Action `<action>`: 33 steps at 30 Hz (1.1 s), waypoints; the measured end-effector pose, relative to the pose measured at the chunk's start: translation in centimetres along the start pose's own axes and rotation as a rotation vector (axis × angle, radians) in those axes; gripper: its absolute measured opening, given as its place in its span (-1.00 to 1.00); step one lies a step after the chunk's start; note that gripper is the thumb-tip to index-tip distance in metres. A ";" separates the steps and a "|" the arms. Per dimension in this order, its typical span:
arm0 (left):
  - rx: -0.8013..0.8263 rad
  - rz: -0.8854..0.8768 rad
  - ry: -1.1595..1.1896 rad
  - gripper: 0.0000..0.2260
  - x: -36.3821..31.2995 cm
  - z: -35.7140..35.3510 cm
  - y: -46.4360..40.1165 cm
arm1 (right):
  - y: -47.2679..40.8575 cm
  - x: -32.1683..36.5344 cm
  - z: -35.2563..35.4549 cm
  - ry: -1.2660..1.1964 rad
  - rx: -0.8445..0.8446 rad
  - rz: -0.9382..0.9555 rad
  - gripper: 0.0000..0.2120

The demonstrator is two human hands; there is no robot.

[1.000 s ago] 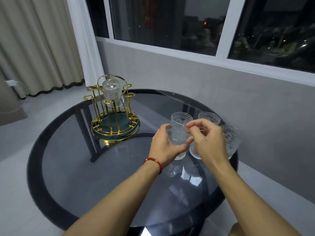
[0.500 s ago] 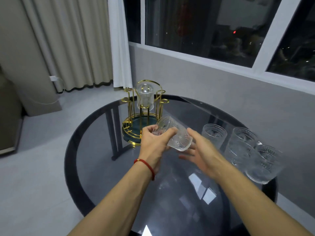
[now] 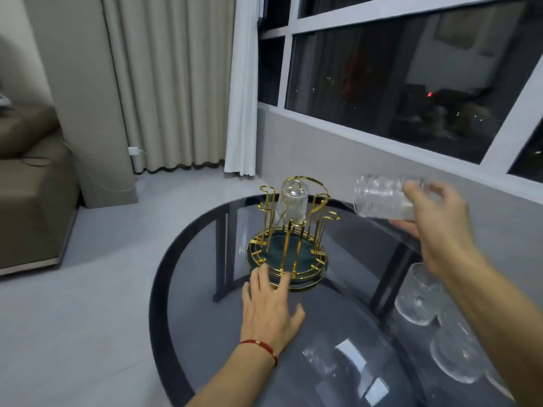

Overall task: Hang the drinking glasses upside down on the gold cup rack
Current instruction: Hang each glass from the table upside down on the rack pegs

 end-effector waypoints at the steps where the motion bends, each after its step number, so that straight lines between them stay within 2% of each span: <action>1: 0.007 -0.005 -0.005 -0.45 -0.1 -0.3 0.0 | -0.5 1.7 -1.6 0.032 0.021 0.047 -0.41; 6: -0.004 -0.029 0.025 -0.45 0.2 -0.6 -0.1 | -2.0 4.1 -9.1 0.118 0.180 0.071 -0.46; 11: -0.007 -0.026 0.048 -0.45 0.0 -0.8 -0.1 | -2.9 5.3 -15.1 0.145 0.303 0.138 -0.41; 18: 0.000 -0.016 0.076 -0.46 0.4 -1.2 -0.6 | -1.9 6.0 -23.8 0.542 0.472 0.410 -0.35; 33: -0.057 -0.009 0.083 -0.46 0.6 -1.0 -0.7 | -0.6 -0.2 -28.6 0.910 0.714 0.398 -0.39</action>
Point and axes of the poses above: each hand's wrist, its own y-axis away from the middle knuckle, its own z-axis out of the back of the hand, x = y × z, the point moved 9 cm from there along -y, towards the middle knuckle, and after that the axes turned 6 degrees about -y, right-handed, at the moved point
